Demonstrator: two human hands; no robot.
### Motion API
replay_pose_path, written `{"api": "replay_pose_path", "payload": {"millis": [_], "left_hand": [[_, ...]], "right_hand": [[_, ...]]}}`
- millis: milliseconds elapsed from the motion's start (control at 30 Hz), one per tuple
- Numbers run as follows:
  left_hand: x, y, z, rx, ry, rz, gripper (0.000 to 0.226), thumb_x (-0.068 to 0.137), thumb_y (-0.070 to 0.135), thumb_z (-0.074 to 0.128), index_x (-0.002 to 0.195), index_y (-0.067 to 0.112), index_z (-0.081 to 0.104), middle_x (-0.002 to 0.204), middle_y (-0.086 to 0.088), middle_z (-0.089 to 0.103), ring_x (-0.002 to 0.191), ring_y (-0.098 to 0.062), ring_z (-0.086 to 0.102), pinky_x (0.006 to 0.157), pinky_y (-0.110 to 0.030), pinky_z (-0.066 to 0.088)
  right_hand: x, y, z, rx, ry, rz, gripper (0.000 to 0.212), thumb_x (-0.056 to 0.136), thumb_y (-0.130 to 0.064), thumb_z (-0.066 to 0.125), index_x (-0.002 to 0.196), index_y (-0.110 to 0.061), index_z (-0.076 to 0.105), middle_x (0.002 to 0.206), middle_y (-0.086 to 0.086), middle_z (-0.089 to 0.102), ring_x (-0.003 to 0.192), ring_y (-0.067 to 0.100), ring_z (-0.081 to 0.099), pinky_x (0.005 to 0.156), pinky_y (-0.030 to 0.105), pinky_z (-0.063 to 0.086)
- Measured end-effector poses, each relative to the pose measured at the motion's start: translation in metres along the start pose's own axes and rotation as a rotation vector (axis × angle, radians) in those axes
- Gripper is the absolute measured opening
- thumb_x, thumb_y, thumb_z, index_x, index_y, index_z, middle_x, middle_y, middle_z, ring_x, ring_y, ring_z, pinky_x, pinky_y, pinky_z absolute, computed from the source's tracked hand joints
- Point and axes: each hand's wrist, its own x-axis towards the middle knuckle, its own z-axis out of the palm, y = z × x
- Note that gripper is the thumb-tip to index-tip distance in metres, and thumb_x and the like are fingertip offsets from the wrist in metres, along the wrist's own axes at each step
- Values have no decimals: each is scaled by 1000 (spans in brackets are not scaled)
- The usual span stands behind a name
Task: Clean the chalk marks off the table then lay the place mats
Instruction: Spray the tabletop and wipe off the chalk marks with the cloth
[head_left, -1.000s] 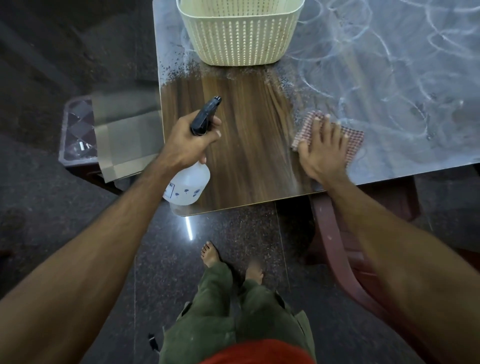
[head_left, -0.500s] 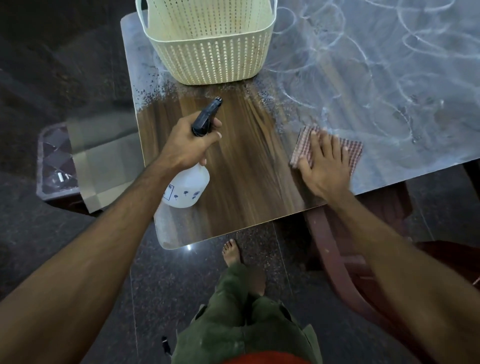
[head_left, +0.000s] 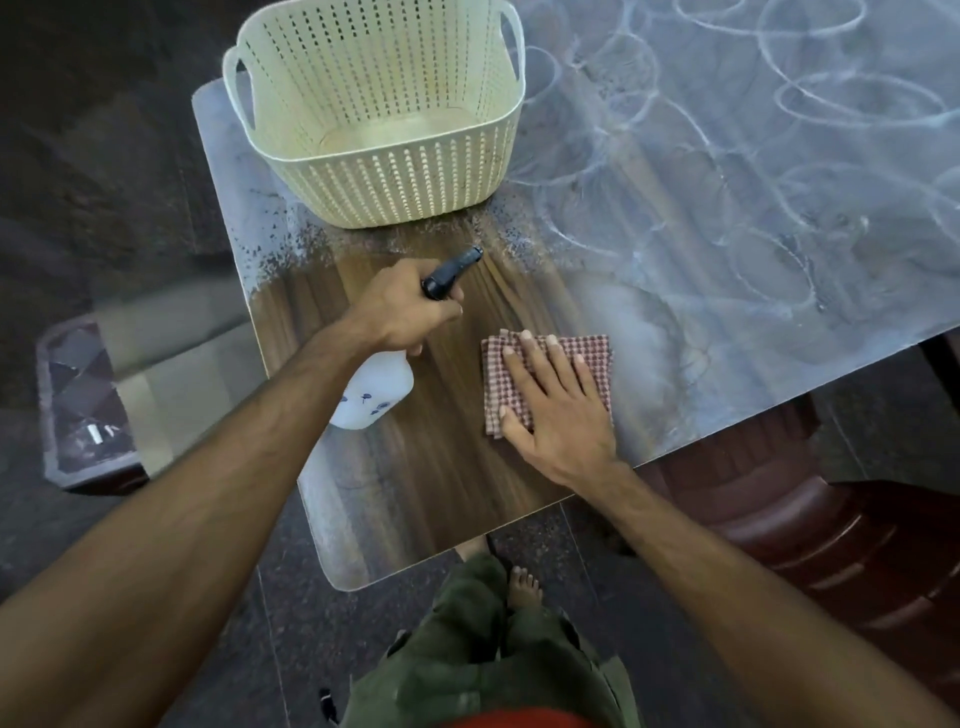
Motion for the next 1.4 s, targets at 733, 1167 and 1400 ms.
{"api": "replay_pose_path", "payload": {"millis": [733,1167,1400], "left_hand": [[46,47,-4,-145,-199,151,18,89,16,65,106,11,64,105,-12,70,51,-28,63,47,-24,47],[34,7,-46,-272,-49,157,26,80,25,67,104,14,66,100,-1,72,85,-56,62,44,-30,47],[32,-4,-48,-237,-52,141,15,87,22,67,101,19,67,100,-2,73,56,-36,61,52,-29,46]], "right_hand": [[67,109,-34,24,28,460,76,95,-64,9,158,-23,3,165,6,1,152,29,1,121,55,0],[90,-30,-14,36,-2,10,68,100,-57,17,158,-23,12,165,3,4,152,25,1,123,51,6],[141,51,-36,47,30,377,74,95,-58,10,158,-19,9,166,8,4,152,29,3,122,54,4]]}}
